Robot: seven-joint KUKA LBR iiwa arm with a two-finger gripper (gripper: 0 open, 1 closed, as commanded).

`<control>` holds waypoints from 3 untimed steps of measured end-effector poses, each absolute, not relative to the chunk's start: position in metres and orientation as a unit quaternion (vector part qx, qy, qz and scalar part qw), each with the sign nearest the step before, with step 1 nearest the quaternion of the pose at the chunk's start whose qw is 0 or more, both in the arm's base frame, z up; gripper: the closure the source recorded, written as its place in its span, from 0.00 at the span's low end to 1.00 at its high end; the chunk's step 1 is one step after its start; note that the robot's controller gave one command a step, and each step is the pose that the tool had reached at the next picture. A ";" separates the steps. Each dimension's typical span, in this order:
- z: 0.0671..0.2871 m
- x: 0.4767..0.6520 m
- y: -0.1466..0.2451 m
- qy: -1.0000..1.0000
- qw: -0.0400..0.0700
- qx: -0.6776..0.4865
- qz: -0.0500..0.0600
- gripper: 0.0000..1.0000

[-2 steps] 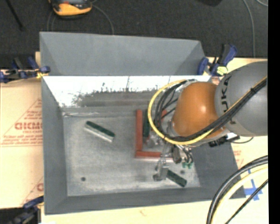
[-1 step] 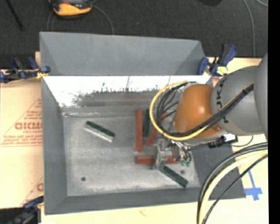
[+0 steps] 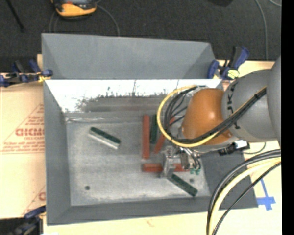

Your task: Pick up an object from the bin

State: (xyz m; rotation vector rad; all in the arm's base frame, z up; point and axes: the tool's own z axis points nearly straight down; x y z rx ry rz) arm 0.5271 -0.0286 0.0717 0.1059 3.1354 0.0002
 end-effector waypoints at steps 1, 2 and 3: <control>0.116 0.524 -0.025 1.000 -0.003 0.027 0.000 1.00; 0.184 0.519 -0.029 1.000 -0.001 0.015 0.000 1.00; 0.218 0.510 -0.033 1.000 0.004 0.019 0.000 1.00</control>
Offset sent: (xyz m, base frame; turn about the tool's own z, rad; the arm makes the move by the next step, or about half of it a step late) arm -0.0158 -0.0053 0.1700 -0.0591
